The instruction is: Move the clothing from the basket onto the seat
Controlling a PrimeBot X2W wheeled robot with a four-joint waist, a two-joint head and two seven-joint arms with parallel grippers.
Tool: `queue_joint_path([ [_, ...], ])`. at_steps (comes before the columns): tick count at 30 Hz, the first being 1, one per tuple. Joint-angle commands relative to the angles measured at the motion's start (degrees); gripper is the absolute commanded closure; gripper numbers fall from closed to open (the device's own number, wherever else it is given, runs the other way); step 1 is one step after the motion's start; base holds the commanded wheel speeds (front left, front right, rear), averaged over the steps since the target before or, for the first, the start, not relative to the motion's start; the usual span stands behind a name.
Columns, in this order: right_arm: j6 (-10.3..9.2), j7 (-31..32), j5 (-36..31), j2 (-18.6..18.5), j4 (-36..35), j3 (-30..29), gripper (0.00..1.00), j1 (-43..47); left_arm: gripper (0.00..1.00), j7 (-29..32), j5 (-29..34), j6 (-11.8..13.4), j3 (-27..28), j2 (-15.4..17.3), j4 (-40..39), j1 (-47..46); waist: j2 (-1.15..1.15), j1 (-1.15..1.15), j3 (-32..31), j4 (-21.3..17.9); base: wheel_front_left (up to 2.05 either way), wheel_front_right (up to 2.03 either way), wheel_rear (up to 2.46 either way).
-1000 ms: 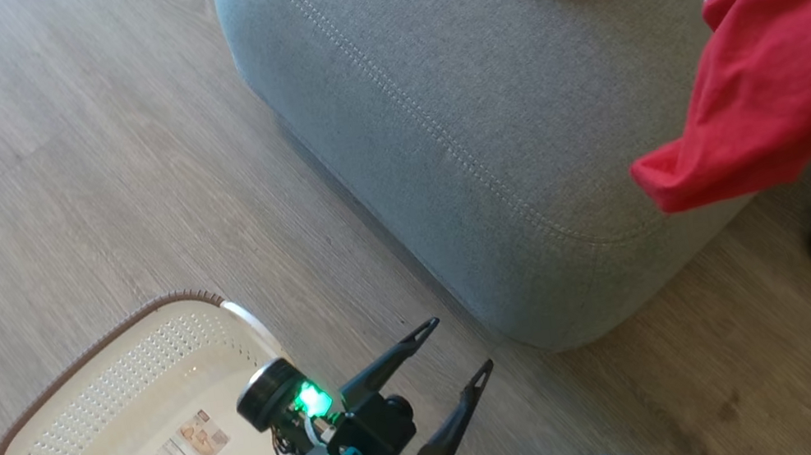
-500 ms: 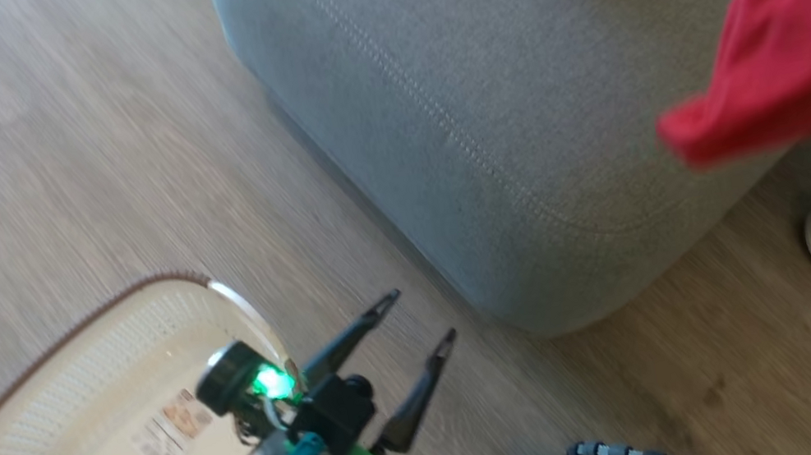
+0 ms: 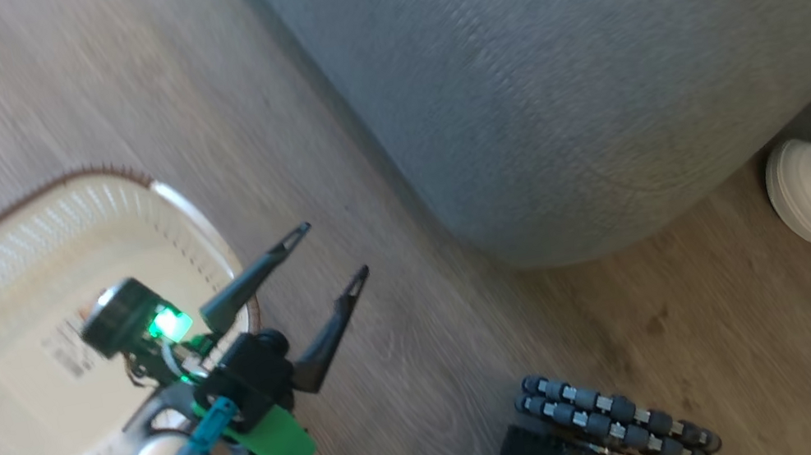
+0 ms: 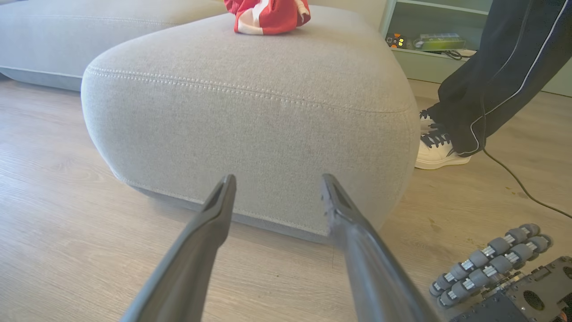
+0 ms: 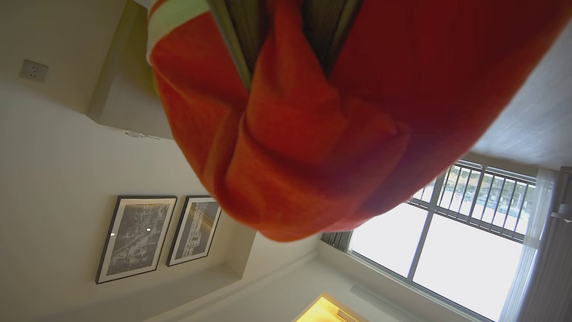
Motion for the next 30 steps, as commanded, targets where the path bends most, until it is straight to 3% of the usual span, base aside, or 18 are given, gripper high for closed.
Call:
queue_joint_path([
  [1,-0.02,-0.2,-0.41,-1.59,-0.24,-0.41,1.0,-3.13,0.0,-0.28,0.53,-0.06,1.16,1.11,-2.39,-1.42,0.0,-0.02,3.69,1.52,0.0,0.0,0.0],
  [11,-0.02,-0.2,-6.88,-4.11,19.66,-10.66,1.0,-16.29,0.0,-0.28,0.31,-0.06,0.86,2.29,-3.58,-4.27,0.0,-0.02,8.51,5.47,0.0,0.0,0.0],
  [21,-0.02,-0.2,-11.83,-4.18,33.76,-18.38,1.0,-21.97,0.0,-0.28,-0.17,-0.06,1.49,3.15,-3.65,-4.62,0.0,-0.02,10.93,7.59,0.0,0.0,0.0],
  [30,-0.02,-0.2,-17.07,-4.02,45.62,-30.51,1.0,-23.61,0.0,-0.28,-0.25,-0.06,1.89,2.51,-3.66,-5.02,0.0,-0.02,11.35,9.87,0.0,0.0,0.0],
])
